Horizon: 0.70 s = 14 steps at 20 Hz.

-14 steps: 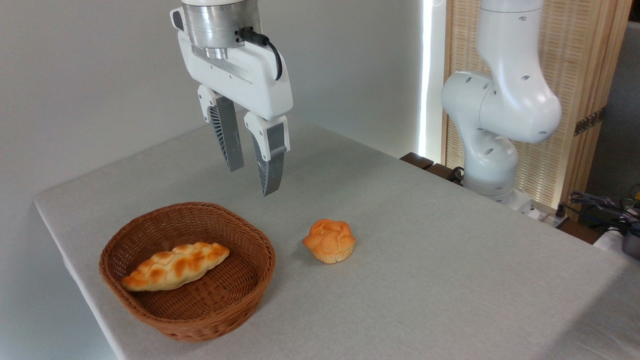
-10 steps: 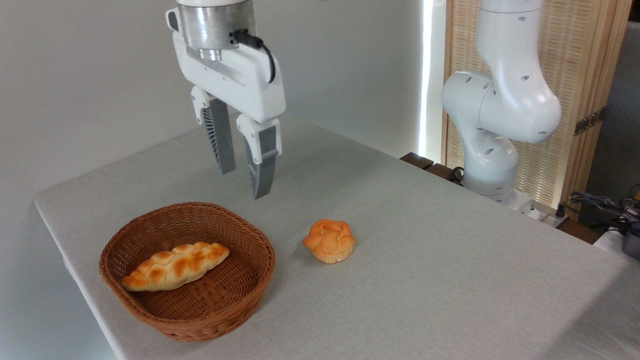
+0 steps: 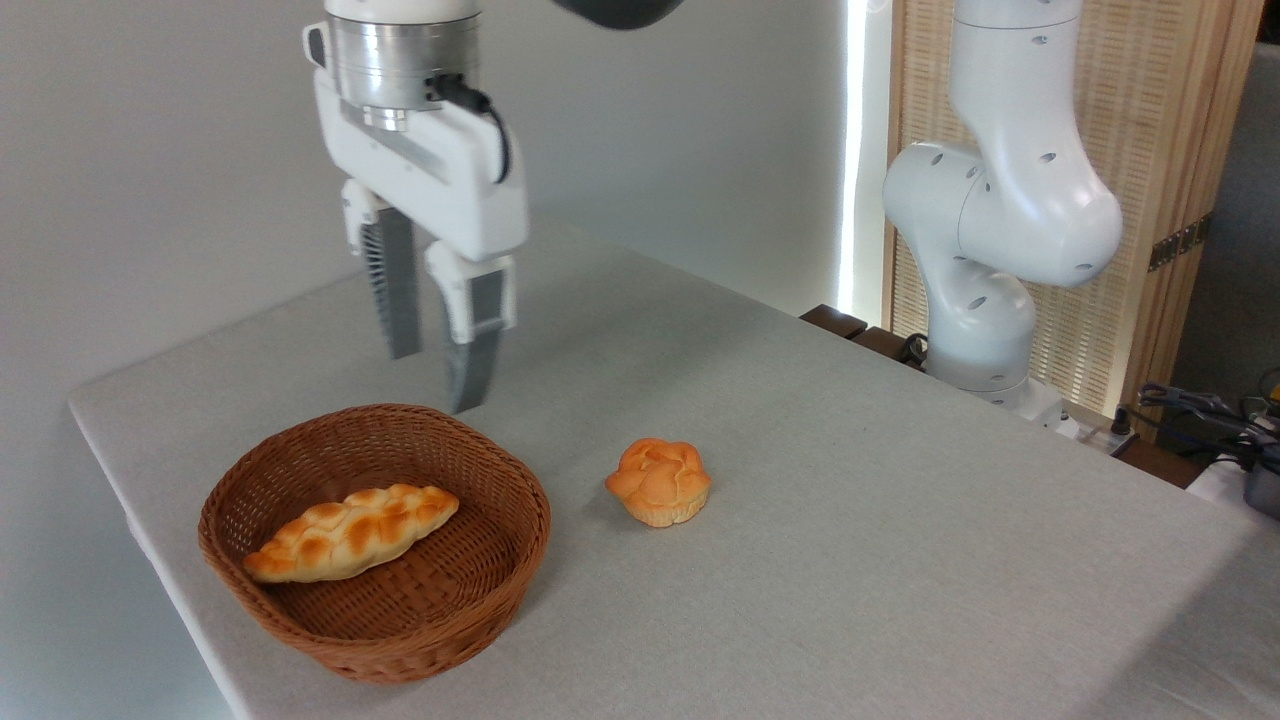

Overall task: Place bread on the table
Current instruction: 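Move the open gripper over the braided bread in the wicker basket, then lower the gripper and close it on the braided bread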

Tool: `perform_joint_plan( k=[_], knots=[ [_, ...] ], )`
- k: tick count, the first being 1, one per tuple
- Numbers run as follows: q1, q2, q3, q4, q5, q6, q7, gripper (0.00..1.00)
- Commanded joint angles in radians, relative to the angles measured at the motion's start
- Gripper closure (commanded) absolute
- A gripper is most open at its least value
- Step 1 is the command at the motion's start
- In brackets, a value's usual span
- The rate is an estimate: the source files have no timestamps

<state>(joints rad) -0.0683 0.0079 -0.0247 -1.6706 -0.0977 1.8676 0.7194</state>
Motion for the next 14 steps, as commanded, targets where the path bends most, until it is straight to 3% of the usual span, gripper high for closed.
perform_joint_plan(
  k=[1, 6, 14],
  knots=[
    [-0.010, 0.061, -0.052, -0.040, -0.019, 0.190, -0.015, 0.00],
    [-0.033, 0.090, -0.084, -0.164, -0.017, 0.360, -0.014, 0.00],
    [-0.037, 0.181, -0.110, -0.196, -0.010, 0.438, 0.002, 0.00]
  ],
)
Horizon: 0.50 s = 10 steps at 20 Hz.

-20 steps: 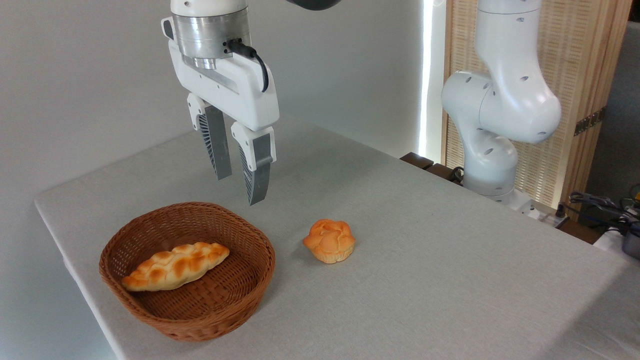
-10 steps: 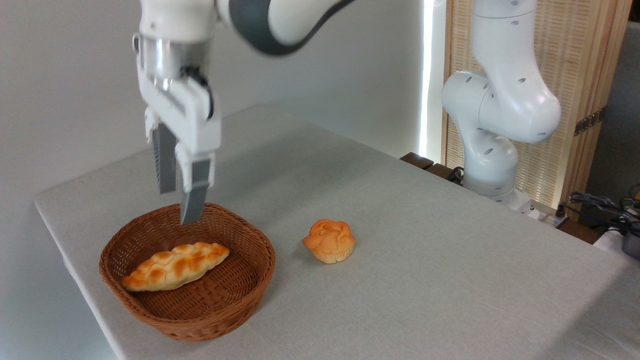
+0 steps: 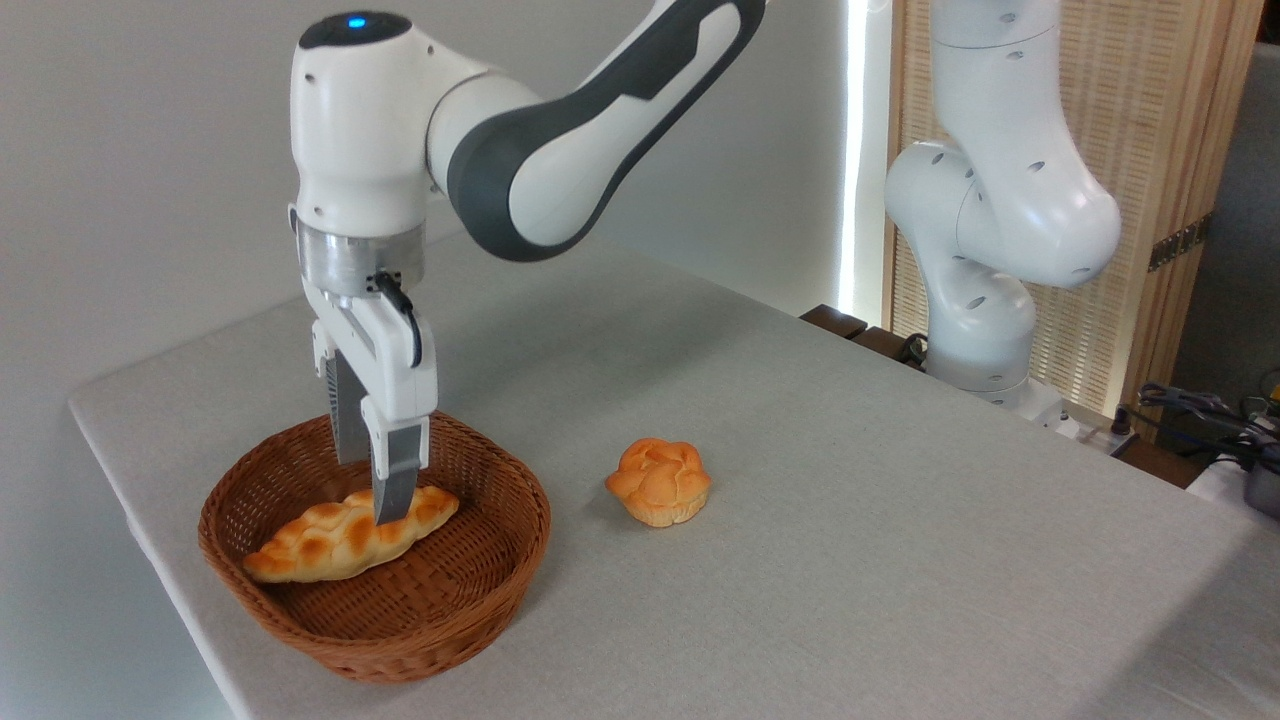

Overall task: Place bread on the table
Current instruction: 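Lower the gripper and close it on the braided bread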

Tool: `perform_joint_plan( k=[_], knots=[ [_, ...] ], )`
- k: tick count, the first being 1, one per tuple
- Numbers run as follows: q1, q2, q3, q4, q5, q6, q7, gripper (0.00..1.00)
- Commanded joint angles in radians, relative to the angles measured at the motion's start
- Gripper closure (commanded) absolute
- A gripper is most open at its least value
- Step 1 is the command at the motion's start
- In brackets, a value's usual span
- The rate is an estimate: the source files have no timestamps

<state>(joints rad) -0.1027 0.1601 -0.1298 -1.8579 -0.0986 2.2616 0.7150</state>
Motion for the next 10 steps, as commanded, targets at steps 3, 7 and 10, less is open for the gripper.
perform_joint_plan(
  k=[3, 7, 10],
  knots=[
    [-0.002, 0.056, -0.014, -0.010, -0.004, 0.052, 0.030, 0.00],
    [0.000, 0.070, -0.016, -0.012, -0.009, 0.064, 0.069, 0.43],
    [0.000, 0.064, -0.016, -0.011, -0.015, 0.064, 0.077, 0.83]
  ],
)
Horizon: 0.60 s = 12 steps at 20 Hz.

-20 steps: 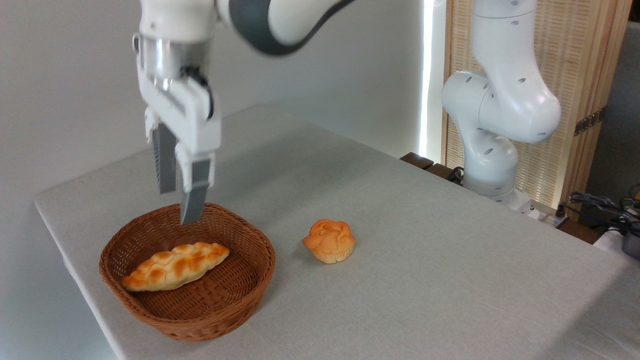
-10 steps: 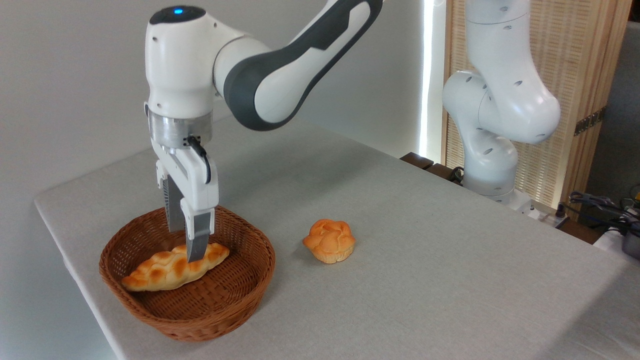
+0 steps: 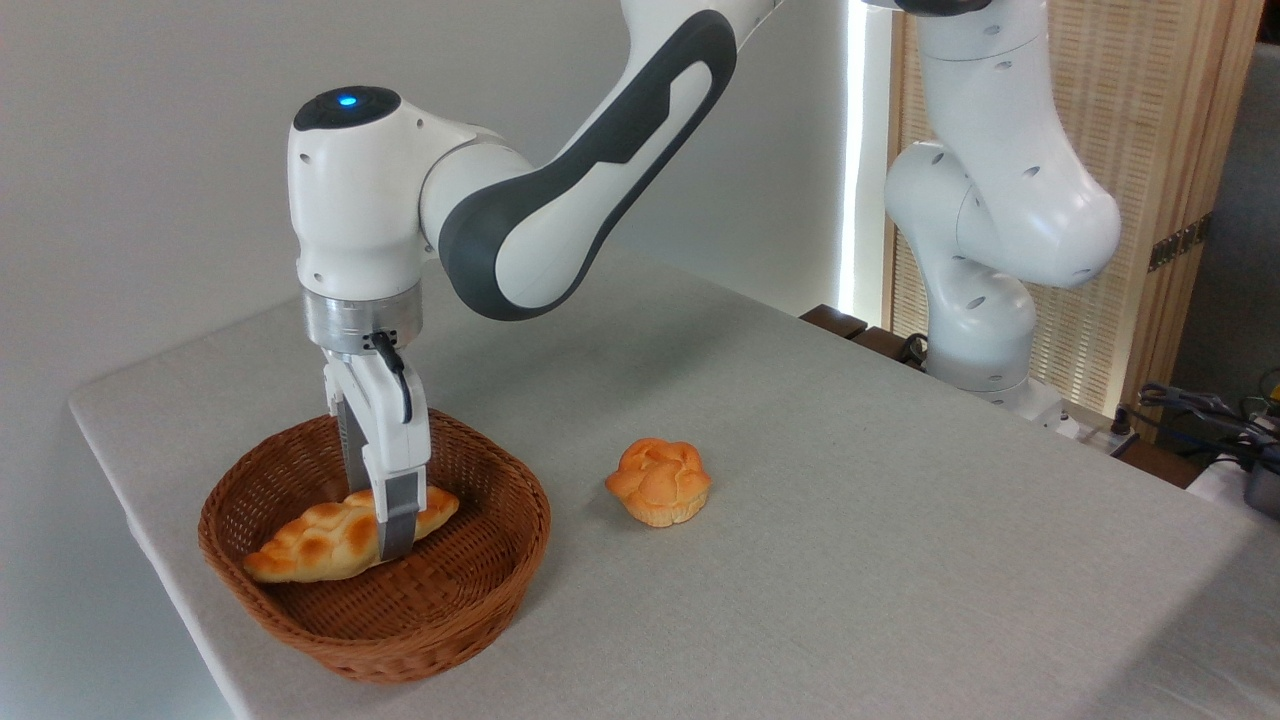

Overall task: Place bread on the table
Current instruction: 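Lower the gripper and close it on the braided bread, then lift the braided bread out of the basket and carry it beside the round bun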

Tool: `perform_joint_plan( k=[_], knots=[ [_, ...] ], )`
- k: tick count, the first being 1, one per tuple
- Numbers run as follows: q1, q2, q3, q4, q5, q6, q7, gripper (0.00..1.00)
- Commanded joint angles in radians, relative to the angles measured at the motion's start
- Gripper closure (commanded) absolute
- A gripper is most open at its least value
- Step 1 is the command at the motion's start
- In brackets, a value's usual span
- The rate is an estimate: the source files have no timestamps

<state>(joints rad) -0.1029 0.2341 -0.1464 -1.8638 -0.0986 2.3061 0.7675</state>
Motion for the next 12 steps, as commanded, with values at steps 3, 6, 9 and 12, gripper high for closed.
perform_joint_plan(
  k=[3, 6, 9, 12],
  knots=[
    [0.002, -0.012, 0.002, -0.005, -0.013, 0.019, 0.026, 0.83],
    [0.002, -0.013, 0.001, -0.005, -0.013, 0.019, 0.026, 0.83],
    [0.002, -0.013, 0.001, -0.005, -0.013, 0.018, 0.026, 0.83],
    [0.002, -0.027, 0.001, -0.003, -0.018, 0.015, 0.021, 0.82]
  ],
)
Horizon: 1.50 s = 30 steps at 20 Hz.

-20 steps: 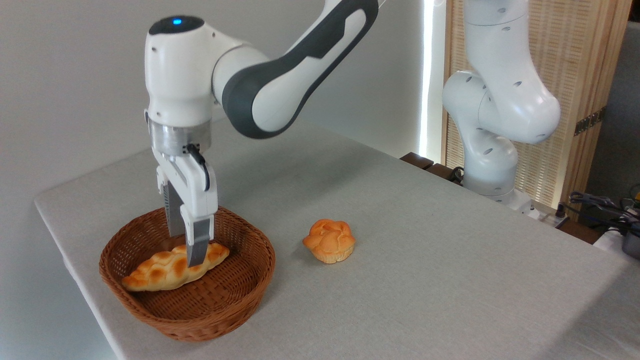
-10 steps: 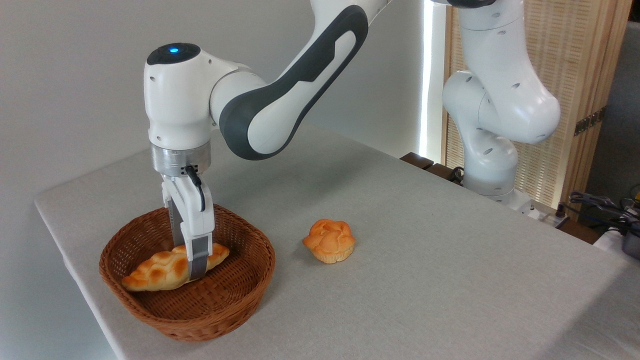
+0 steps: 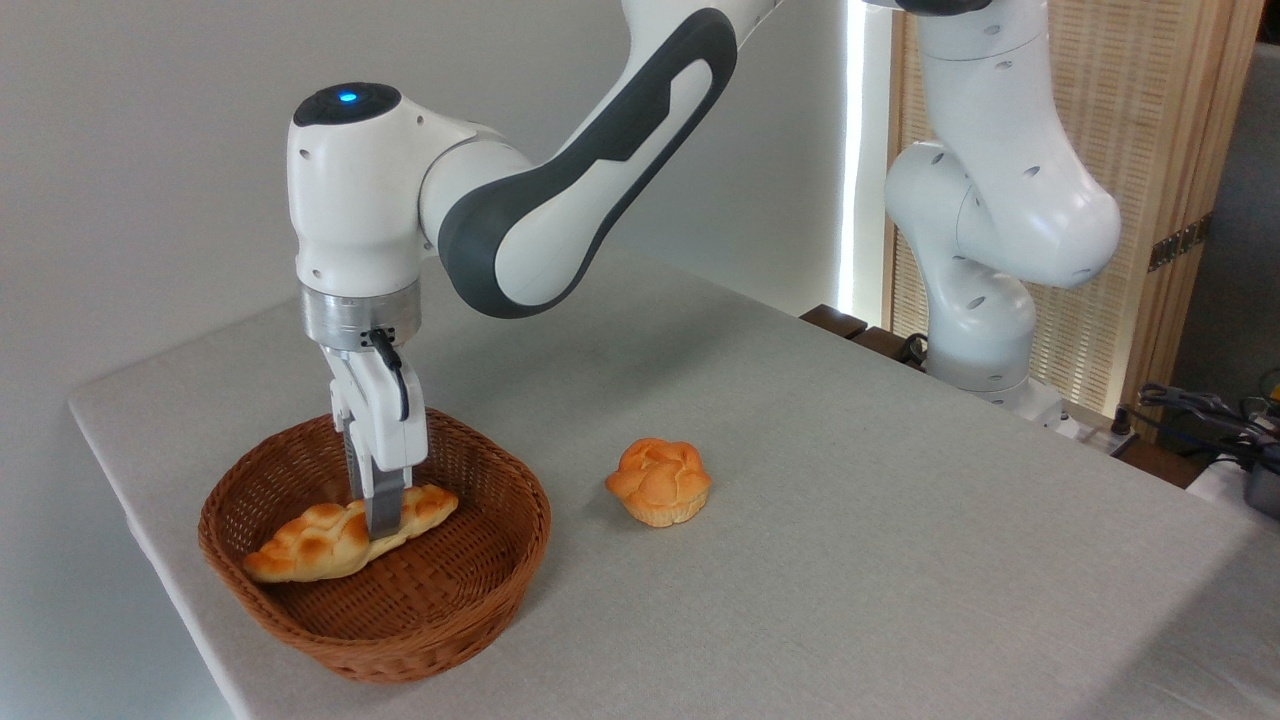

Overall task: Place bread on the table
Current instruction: 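Lift the braided bread out of the basket and carry it beside the round bun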

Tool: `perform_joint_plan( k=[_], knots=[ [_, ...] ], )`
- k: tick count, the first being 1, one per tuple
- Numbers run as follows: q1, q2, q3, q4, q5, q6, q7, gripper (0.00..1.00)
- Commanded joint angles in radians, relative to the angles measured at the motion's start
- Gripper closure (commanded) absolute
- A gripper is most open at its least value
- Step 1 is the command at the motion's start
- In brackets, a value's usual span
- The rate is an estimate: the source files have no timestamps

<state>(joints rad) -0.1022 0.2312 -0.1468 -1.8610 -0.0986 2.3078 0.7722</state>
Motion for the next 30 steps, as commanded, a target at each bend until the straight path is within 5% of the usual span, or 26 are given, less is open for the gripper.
perform_joint_plan(
  k=[1, 6, 13, 16, 18, 24, 27, 30],
  knots=[
    [0.001, -0.036, 0.001, 0.005, -0.030, 0.010, 0.003, 0.80],
    [0.007, -0.156, 0.015, 0.016, -0.180, -0.019, -0.016, 0.80],
    [0.002, -0.406, 0.059, -0.076, -0.171, -0.465, 0.002, 0.79],
    [-0.001, -0.481, 0.059, -0.173, -0.156, -0.505, 0.001, 0.74],
    [-0.019, -0.503, 0.059, -0.246, -0.127, -0.507, -0.005, 0.55],
    [-0.063, -0.475, 0.046, -0.336, -0.127, -0.496, -0.010, 0.26],
    [-0.080, -0.448, 0.046, -0.343, -0.127, -0.490, -0.010, 0.00],
    [-0.077, -0.447, 0.046, -0.337, -0.125, -0.489, -0.010, 0.00]
  ],
)
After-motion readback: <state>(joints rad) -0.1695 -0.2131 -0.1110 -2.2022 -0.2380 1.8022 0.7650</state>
